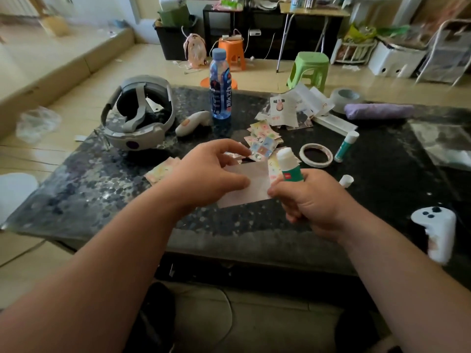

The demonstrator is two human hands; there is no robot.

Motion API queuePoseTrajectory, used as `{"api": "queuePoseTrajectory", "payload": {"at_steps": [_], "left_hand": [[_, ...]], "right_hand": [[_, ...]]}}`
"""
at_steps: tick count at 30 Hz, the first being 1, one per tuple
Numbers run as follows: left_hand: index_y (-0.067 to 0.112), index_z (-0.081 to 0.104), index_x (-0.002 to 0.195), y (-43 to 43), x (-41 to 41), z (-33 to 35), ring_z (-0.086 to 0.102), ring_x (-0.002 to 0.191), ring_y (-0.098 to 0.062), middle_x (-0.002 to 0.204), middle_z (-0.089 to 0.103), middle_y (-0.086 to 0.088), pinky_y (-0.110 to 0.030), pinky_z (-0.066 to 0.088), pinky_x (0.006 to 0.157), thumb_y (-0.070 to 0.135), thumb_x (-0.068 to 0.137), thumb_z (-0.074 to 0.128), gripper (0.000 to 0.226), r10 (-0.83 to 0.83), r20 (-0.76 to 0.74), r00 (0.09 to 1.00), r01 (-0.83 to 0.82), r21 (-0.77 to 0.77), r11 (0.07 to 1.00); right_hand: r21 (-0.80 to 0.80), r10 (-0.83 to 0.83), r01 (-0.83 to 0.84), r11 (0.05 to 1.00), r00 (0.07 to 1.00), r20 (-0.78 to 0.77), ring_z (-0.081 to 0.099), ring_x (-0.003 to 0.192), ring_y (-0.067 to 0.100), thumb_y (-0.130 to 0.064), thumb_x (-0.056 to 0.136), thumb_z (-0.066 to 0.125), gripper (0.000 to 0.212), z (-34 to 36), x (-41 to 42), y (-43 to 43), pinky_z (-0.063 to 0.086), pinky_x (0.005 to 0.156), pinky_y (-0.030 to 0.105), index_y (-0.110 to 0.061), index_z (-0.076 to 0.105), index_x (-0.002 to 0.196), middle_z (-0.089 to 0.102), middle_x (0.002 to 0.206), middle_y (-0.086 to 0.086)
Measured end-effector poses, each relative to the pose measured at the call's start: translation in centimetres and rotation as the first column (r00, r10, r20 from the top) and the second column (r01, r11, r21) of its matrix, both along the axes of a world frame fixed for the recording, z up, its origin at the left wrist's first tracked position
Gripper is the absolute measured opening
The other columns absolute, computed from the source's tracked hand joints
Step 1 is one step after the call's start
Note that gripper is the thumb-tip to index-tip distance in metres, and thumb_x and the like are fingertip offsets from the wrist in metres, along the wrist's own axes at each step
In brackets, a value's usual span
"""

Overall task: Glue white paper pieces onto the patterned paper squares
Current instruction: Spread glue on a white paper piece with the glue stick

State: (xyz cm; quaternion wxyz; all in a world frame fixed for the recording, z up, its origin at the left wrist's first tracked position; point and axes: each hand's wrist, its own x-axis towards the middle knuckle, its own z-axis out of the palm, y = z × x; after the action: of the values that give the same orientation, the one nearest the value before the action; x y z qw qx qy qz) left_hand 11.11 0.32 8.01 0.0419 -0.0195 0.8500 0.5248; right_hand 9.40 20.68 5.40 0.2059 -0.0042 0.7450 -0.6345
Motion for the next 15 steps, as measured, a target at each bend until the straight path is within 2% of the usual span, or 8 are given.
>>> {"api": "queuePoseTrajectory", "payload": {"at_steps": [2, 5, 8, 11, 13, 15], "left_hand": [[0.033, 0.07, 0.098, 0.3, -0.8, -1.0, 0.065, 0.069, -0.01, 0.083, 0.074, 0.003, -0.03, 0.054, 0.066, 0.008, 0.078, 0.079, 0.033, -0.028, 0.029, 0.999, 0.03, -0.075, 0.997], [0.027, 0.06, 0.089, 0.9, -2.0, -3.1, 0.06, 0.07, -0.013, 0.085, 0.069, 0.001, -0.028, 0.047, 0.06, 0.014, 0.078, 0.076, 0.024, -0.042, 0.082, 0.996, 0.06, -0.231, 0.971], [0.022, 0.053, 0.086, 1.3, -2.9, -4.8, 0.055, 0.069, -0.013, 0.084, 0.061, 0.002, -0.026, 0.041, 0.056, 0.015, 0.081, 0.07, 0.019, -0.085, 0.154, 0.984, 0.135, -0.349, 0.927], [0.026, 0.05, 0.082, 1.6, -3.5, -6.5, 0.055, 0.072, -0.012, 0.084, 0.059, 0.004, -0.024, 0.039, 0.057, 0.014, 0.085, 0.065, 0.02, -0.13, 0.233, 0.964, 0.219, -0.413, 0.884], [0.03, 0.051, 0.082, 1.8, -3.9, -7.3, 0.054, 0.076, -0.008, 0.087, 0.058, 0.008, -0.023, 0.039, 0.059, 0.014, 0.089, 0.062, 0.021, -0.147, 0.264, 0.953, 0.253, -0.436, 0.864], [0.034, 0.051, 0.084, 2.0, -4.1, -7.9, 0.054, 0.081, -0.005, 0.09, 0.056, 0.013, -0.023, 0.042, 0.062, 0.014, 0.09, 0.059, 0.022, -0.155, 0.275, 0.949, 0.271, -0.46, 0.846]], "right_hand": [[0.044, 0.016, -0.018, 0.999, 0.999, 0.048, 0.04, 0.04, 0.015, -0.004, 0.085, 0.072, 0.015, -1.0, -0.8, -0.1, 0.037, 0.05, 0.032, -0.009, 0.063, 0.075, 0.045, 0.045, 0.0], [0.103, 0.039, -0.047, 0.994, 0.997, 0.073, 0.039, 0.044, 0.017, -0.008, 0.086, 0.075, 0.012, -2.6, -1.9, 0.1, 0.036, 0.05, 0.034, -0.008, 0.064, 0.079, 0.045, 0.045, 0.0], [0.219, 0.054, -0.074, 0.973, 0.994, 0.093, 0.043, 0.047, 0.017, -0.035, 0.082, 0.083, 0.021, -3.3, -3.1, 1.1, 0.036, 0.05, 0.034, -0.019, 0.07, 0.078, 0.052, 0.05, -0.002], [0.334, 0.016, -0.038, 0.942, 0.998, 0.068, 0.044, 0.047, 0.015, -0.053, 0.085, 0.075, 0.033, -3.5, -4.3, 2.2, 0.038, 0.048, 0.033, -0.021, 0.069, 0.085, 0.053, 0.056, -0.001], [0.364, 0.001, -0.032, 0.931, 0.996, 0.084, 0.044, 0.045, 0.015, -0.048, 0.094, 0.065, 0.035, -3.7, -4.8, 2.7, 0.037, 0.046, 0.031, -0.013, 0.066, 0.096, 0.053, 0.059, 0.003], [0.381, 0.032, -0.085, 0.921, 0.989, 0.144, 0.043, 0.044, 0.014, -0.036, 0.1, 0.057, 0.023, -4.0, -4.8, 2.7, 0.035, 0.044, 0.029, -0.014, 0.062, 0.102, 0.054, 0.064, 0.008]]}}
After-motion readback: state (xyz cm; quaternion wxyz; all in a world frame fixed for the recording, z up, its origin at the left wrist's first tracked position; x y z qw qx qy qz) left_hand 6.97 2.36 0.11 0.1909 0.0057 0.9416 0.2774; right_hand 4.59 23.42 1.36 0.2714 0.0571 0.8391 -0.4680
